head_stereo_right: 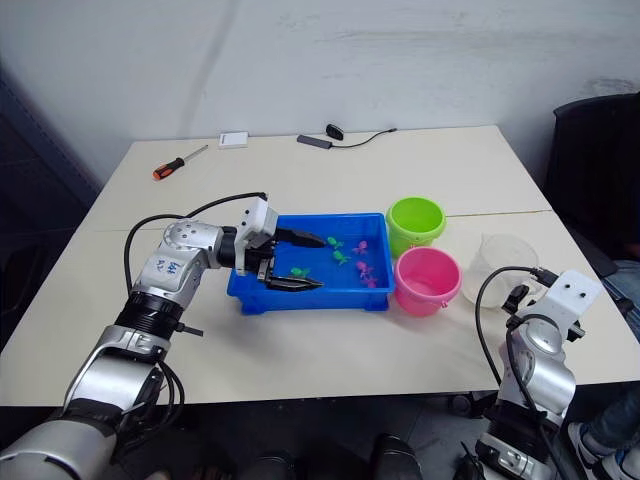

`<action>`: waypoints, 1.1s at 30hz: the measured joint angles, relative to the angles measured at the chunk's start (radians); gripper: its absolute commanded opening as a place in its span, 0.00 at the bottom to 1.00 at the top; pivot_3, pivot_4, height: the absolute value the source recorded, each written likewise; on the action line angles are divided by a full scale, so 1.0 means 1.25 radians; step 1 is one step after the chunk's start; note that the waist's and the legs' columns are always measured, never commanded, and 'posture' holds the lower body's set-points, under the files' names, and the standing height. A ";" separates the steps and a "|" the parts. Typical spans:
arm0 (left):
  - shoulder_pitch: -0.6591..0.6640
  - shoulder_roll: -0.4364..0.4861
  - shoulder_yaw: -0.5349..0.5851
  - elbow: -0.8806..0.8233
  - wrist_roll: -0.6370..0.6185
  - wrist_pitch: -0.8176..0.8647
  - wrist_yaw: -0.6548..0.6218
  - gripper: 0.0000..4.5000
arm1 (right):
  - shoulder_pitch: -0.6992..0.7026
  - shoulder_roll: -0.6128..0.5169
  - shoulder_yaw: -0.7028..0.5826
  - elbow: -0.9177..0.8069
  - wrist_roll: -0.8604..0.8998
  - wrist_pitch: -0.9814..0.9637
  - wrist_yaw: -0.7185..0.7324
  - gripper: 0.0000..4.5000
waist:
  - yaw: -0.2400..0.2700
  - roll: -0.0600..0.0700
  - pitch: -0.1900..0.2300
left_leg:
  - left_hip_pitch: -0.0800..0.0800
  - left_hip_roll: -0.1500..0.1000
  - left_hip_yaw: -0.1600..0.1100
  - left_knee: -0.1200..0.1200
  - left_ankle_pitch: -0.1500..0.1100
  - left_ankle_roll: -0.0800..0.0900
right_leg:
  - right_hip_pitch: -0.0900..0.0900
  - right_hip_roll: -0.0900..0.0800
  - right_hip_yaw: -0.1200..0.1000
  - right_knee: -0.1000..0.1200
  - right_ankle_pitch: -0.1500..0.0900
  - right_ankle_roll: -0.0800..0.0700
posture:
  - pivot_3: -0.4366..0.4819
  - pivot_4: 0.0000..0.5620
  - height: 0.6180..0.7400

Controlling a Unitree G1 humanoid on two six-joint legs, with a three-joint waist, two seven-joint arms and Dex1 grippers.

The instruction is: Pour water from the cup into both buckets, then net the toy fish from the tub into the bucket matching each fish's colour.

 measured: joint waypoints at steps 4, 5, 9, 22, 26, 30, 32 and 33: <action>0.003 0.000 0.002 0.000 0.000 -0.001 0.000 1.00 | 0.000 0.003 0.006 0.001 0.000 -0.022 -0.009 0.31 | 0.002 0.000 0.000 | 0.000 0.000 0.000 0.000 0.000 0.000 | 0.000 0.000 0.000 0.000 0.000 0.000 | 0.48 0.27 1.00; 0.004 0.000 0.002 0.000 0.000 -0.002 0.000 1.00 | 0.000 0.004 0.007 0.002 0.001 -0.027 -0.011 0.19 | 0.002 0.000 0.000 | 0.000 0.000 0.000 0.000 0.000 0.000 | 0.000 0.000 0.000 0.000 0.000 0.000 | 0.48 0.27 1.00; 0.004 0.000 0.002 0.000 0.000 -0.004 0.000 1.00 | -0.017 0.005 0.021 -0.012 0.013 -0.063 -0.011 0.01 | 0.001 -0.001 -0.001 | 0.001 0.000 0.000 0.000 0.000 0.000 | 0.001 0.000 0.001 0.000 0.000 0.000 | 0.48 0.27 1.00; 0.004 -0.005 0.007 0.001 -0.005 0.002 -0.001 1.00 | 0.010 0.004 0.027 -0.036 0.041 -0.079 -0.002 0.01 | 0.002 -0.003 0.000 | 0.002 0.000 -0.001 0.000 0.000 0.000 | 0.001 0.000 0.003 0.000 0.000 0.000 | 0.48 0.27 1.00; 0.004 -0.009 0.009 0.001 -0.008 0.008 -0.001 1.00 | 0.030 -0.016 0.032 -0.062 0.057 -0.074 0.033 0.01 | 0.003 -0.002 0.000 | 0.001 0.000 -0.001 0.000 0.000 0.000 | 0.000 0.000 0.003 0.000 0.000 0.000 | 0.48 0.27 1.00; 0.003 -0.013 0.026 0.001 -0.011 0.006 0.000 1.00 | 0.061 -0.063 0.033 -0.103 0.076 -0.042 0.086 0.01 | 0.002 -0.002 0.001 | 0.001 0.000 -0.001 0.000 0.000 0.000 | 0.000 0.000 0.003 0.000 0.000 0.001 | 0.48 0.27 1.00; 0.003 -0.016 0.029 0.002 -0.011 0.002 0.000 1.00 | 0.071 -0.087 0.034 -0.125 0.083 -0.025 0.109 0.01 | 0.001 -0.001 0.001 | 0.001 0.000 -0.001 0.000 0.000 0.000 | 0.000 0.000 0.003 0.000 0.000 0.001 | 0.48 0.27 1.00; 0.003 -0.018 0.030 0.003 -0.011 0.000 0.000 1.00 | 0.075 -0.097 0.035 -0.132 0.085 -0.021 0.118 0.01 | 0.002 -0.002 0.001 | 0.001 0.000 -0.001 0.000 0.000 0.000 | 0.000 0.000 0.003 0.000 0.000 0.001 | 0.48 0.27 1.00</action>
